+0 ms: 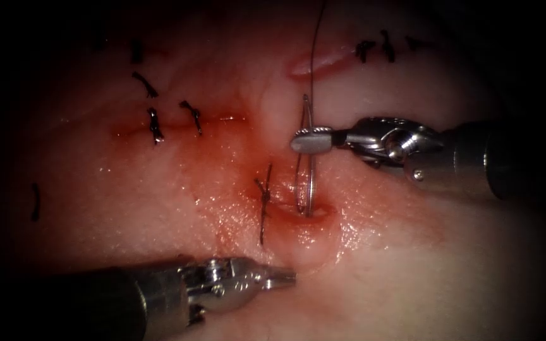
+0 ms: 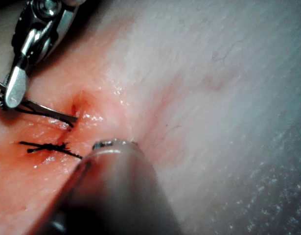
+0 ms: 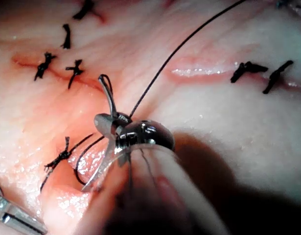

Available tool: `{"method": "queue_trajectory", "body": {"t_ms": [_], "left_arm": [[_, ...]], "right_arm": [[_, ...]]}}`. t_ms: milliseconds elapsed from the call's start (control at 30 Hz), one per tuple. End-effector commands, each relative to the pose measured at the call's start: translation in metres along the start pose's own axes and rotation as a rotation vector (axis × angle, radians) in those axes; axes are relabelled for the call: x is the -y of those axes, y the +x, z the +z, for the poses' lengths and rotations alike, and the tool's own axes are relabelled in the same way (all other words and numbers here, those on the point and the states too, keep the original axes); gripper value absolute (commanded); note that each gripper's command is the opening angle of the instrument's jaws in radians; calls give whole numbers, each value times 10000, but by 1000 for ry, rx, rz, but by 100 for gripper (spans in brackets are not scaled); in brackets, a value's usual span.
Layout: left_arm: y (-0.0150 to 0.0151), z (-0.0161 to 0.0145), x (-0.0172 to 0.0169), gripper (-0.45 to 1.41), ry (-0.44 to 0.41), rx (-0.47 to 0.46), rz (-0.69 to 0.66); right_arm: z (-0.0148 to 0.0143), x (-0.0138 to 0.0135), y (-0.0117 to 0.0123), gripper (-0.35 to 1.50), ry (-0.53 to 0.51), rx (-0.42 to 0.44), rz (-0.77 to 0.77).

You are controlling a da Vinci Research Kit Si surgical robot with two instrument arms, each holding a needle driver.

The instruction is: Wound Closure

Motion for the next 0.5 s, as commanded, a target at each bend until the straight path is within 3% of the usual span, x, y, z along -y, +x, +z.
{"method": "queue_trajectory", "body": {"t_ms": [33, 500], "left_arm": [[2, 7, 2, 9, 0, -1, 2], [-5, 4, 6, 5, -10, -7, 10]], "right_arm": [[11, 5, 0, -35, 13, 5, 13], [23, 11, -30, -35, 87, 105, 229]]}}
